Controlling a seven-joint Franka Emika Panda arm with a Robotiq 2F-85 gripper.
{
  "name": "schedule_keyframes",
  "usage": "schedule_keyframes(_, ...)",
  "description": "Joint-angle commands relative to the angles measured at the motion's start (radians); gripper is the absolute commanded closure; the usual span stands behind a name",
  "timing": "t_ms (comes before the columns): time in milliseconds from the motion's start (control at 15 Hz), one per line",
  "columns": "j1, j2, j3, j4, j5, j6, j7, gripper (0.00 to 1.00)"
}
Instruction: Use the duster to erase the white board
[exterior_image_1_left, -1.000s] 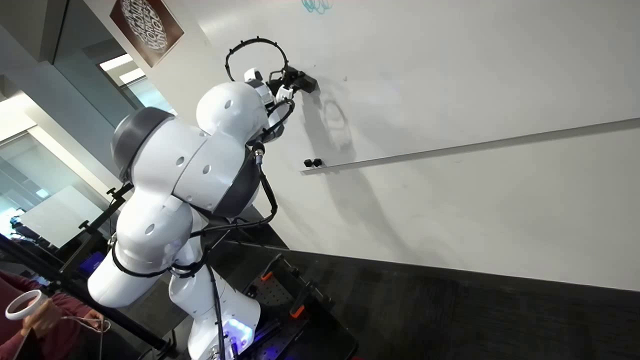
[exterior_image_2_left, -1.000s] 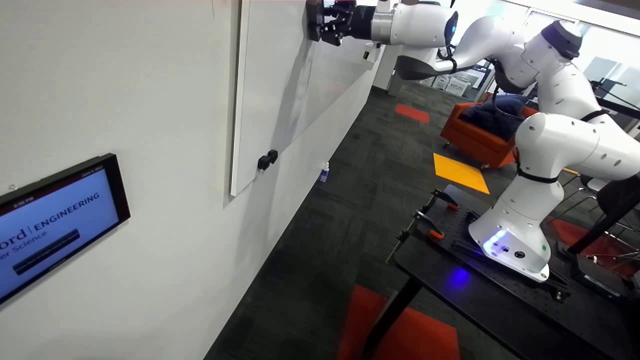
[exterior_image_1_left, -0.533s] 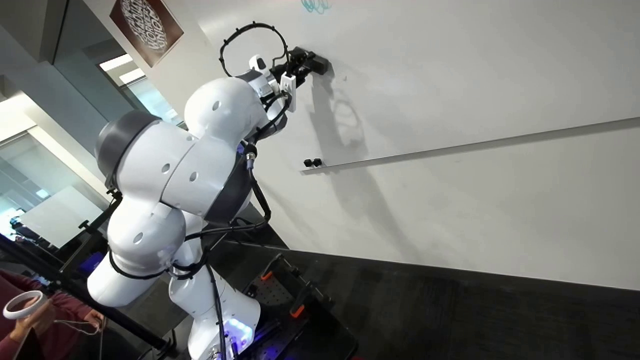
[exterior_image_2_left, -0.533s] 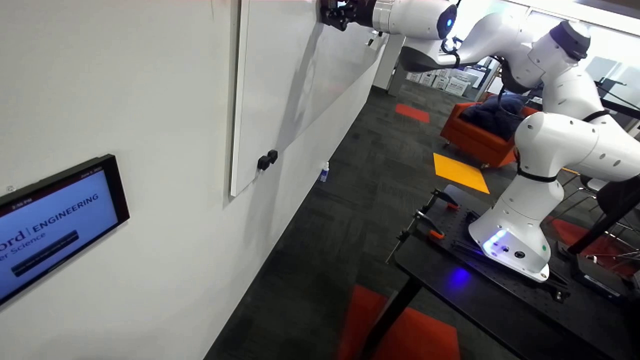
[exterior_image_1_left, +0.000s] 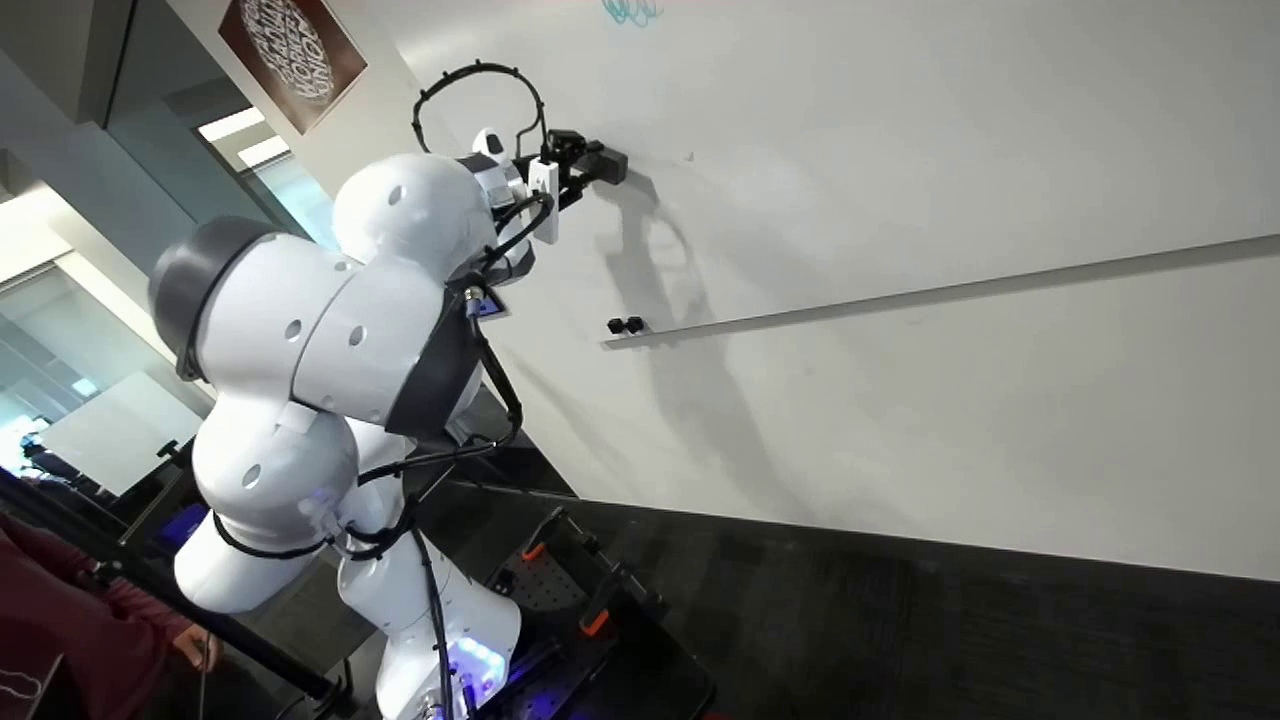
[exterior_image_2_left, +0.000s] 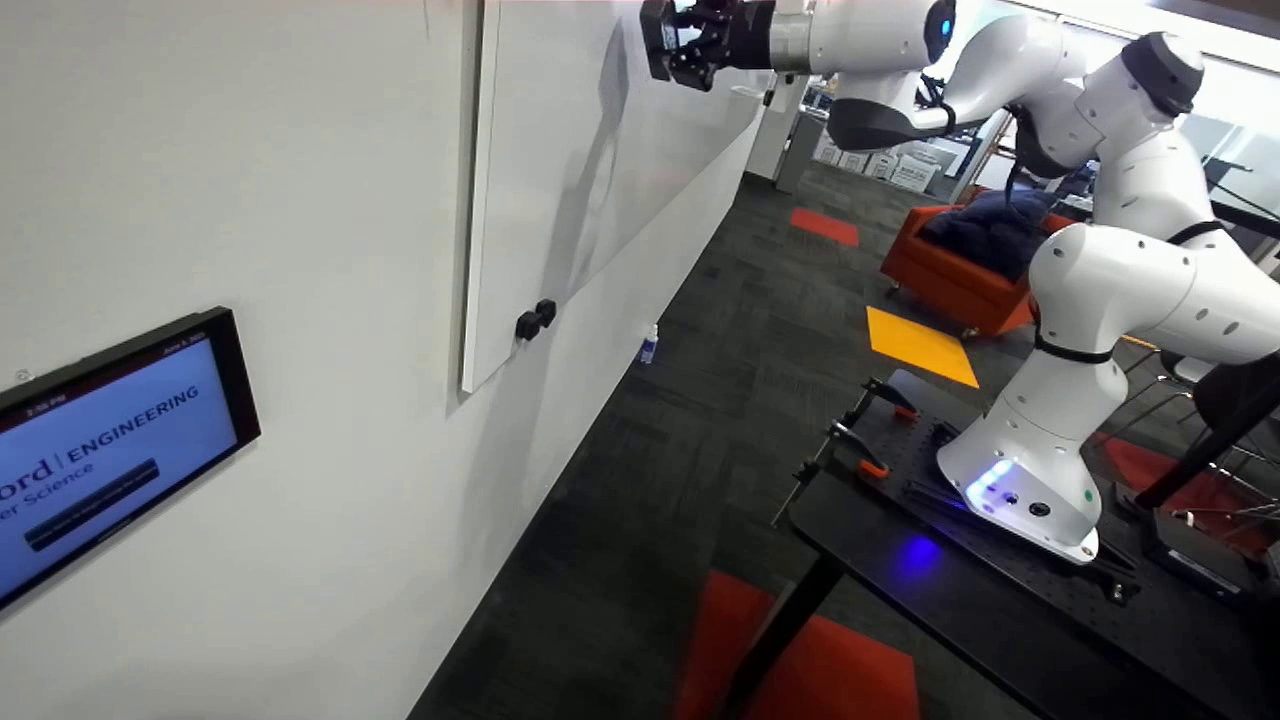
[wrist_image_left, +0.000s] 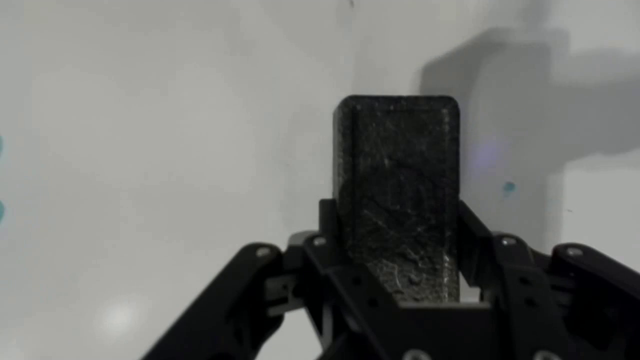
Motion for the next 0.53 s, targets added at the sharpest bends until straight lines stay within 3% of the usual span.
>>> schedule_keyframes(0, -0.084, 0.093, 0.108, -0.135, 0.111, -0.028, -0.037, 0.69)
schedule_keyframes(333, -0.183, 0.166, 0.250, -0.245, 0.217, -0.015, -0.030, 0.69)
schedule_keyframes(400, -0.155, 0.164, 0.204, -0.204, 0.199, 0.054, -0.001, 0.44)
schedule_keyframes(467, -0.182, 0.182, 0.231, -0.220, 0.212, 0.057, 0.001, 0.44)
